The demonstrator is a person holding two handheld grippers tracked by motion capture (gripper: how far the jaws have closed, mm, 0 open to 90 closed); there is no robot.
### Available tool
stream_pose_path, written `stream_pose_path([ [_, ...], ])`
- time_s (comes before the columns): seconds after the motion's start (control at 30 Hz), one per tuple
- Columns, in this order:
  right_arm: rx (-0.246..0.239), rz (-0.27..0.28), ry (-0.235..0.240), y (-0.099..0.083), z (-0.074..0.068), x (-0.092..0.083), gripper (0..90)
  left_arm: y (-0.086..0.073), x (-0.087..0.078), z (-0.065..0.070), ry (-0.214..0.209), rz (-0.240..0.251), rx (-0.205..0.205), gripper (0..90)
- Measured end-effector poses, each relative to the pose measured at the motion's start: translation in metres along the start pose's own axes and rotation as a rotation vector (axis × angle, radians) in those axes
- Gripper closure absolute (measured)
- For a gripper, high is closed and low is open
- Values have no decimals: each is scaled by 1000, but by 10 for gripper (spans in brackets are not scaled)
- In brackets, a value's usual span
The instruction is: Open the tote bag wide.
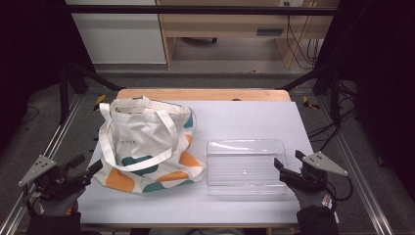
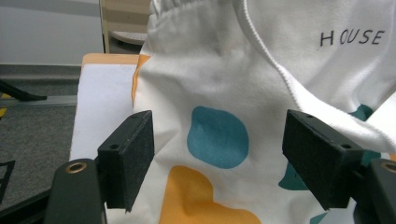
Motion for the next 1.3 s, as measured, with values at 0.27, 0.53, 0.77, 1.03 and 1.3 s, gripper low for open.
stream_pose_path([
  [0.27,-16,12,37,9,-14,5,229,8,-2,4,-11,-3,22,248],
  [0.53,-30,16,71,16,-28,14,248,14,-3,7,-25,-1,28,248],
  [0.77,-44,34,105,28,-44,19,259,22,-3,12,-40,7,38,256],
  [1.03,-50,42,130,39,-54,26,268,30,-1,15,-37,15,47,268],
  [1.3,-61,46,154,46,-65,35,274,39,1,19,-31,34,54,267],
])
Point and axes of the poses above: each handheld gripper's, and its own axes: x roughly forward along the jaws, y roughly out of its top, z roughly to its right, the point moved 5 cm from there along x, roughly forward along the jaws, and after that the axes turned 15 degrees about y, right-handed, at the moved point
